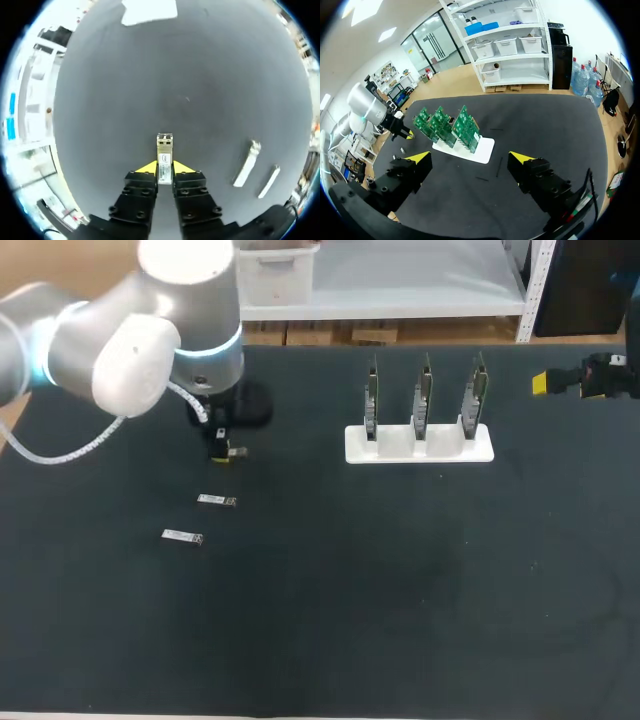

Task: Pick up the optical module with the left hand, and insert it into the network port with the right hand.

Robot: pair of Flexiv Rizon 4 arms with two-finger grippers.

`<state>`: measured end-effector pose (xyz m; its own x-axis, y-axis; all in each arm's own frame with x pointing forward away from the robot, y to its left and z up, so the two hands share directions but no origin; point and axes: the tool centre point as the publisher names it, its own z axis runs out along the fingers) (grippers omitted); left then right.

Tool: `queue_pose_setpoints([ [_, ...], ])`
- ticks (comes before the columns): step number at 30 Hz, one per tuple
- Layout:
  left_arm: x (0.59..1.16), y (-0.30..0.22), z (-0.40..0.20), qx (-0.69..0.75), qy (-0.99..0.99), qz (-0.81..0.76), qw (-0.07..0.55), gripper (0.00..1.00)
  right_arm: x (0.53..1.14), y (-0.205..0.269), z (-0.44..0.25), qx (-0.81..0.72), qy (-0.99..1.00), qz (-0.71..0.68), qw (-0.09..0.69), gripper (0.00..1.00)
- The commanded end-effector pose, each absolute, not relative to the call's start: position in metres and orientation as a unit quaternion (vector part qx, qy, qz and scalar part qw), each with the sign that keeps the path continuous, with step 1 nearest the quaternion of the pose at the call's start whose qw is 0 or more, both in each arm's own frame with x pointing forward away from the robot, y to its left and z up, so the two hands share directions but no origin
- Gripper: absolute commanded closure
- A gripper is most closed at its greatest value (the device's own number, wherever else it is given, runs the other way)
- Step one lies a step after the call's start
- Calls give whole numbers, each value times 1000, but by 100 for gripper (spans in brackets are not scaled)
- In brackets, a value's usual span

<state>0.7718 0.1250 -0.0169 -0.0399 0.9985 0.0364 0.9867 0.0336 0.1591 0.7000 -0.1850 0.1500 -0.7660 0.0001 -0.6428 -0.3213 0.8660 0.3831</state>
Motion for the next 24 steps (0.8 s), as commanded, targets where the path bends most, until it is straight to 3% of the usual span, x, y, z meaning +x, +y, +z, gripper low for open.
queue_pose_setpoints([
  [1,781,121,-8,622,774,32,114,100,700,-185,150,-88,908,243,330,0],
  [8,814,98,70,449,847,-118,261,100,700,-185,150,-88,908,243,330,0],
  [13,816,86,114,370,840,-217,333,100,700,-185,150,-88,908,243,330,0],
  [18,809,68,150,319,815,-312,369,100,700,-185,150,-88,908,243,330,0],
  [24,802,44,181,286,778,-424,365,100,700,-185,150,-88,908,243,330,0],
])
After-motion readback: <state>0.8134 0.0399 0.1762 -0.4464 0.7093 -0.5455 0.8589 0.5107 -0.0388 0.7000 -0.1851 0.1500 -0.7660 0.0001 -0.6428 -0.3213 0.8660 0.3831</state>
